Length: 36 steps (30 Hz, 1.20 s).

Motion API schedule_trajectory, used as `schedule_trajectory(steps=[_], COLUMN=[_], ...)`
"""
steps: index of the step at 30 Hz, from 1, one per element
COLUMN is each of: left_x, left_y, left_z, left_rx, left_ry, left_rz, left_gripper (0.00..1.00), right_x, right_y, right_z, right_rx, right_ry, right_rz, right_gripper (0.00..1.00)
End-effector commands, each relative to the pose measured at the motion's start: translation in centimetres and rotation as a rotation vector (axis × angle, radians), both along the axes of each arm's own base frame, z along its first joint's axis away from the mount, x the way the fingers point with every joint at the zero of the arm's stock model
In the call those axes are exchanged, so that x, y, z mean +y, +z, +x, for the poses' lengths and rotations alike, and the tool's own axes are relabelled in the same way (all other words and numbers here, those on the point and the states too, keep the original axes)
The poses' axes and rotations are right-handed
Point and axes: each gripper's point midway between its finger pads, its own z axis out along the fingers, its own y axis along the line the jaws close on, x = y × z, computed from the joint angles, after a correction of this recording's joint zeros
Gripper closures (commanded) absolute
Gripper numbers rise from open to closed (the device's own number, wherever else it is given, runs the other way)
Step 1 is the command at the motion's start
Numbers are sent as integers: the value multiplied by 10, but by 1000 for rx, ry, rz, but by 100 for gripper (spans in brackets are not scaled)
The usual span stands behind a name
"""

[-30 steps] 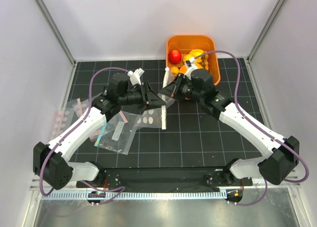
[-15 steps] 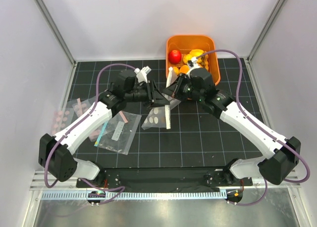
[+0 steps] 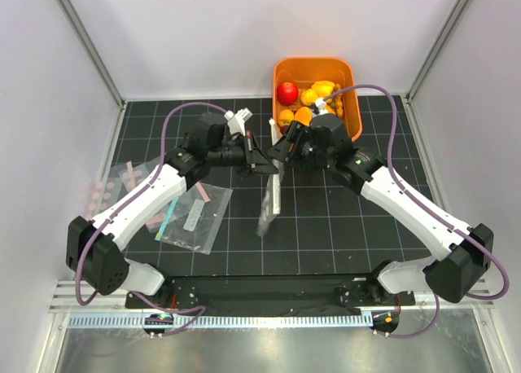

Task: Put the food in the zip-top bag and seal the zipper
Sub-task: Open the zipper of the food storage bag.

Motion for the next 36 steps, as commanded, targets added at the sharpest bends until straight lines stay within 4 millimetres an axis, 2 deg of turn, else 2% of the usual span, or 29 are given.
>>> schedule_trajectory(steps=[1, 3, 7, 16, 21, 33, 36], left_x=[-2, 1, 8, 21, 24, 28, 28], left_y=[25, 27, 26, 18, 14, 7, 8], left_z=[-3, -4, -5, -12, -14, -20, -20], left_rx=[-76, -96, -124, -135, -141, -194, -206], left_ry=[-45, -51, -62, -107, -121, -140, -140], left_rz=[-23, 9, 72, 190, 233, 340, 355], left_gripper=[100, 100, 100, 100, 100, 100, 100], right_x=[1, 0, 0, 1, 0, -6, -9], right_y=[22, 23, 24, 29, 32, 22, 21], right_z=[2, 2, 0, -7, -9, -5, -5], right_rx=[-50, -55, -55, -59, -65, -27, -24], right_ry=[-4, -5, 3, 34, 39, 6, -6], right_rz=[19, 16, 14, 26, 25, -30, -41], right_gripper=[37, 28, 28, 37, 46, 66, 66])
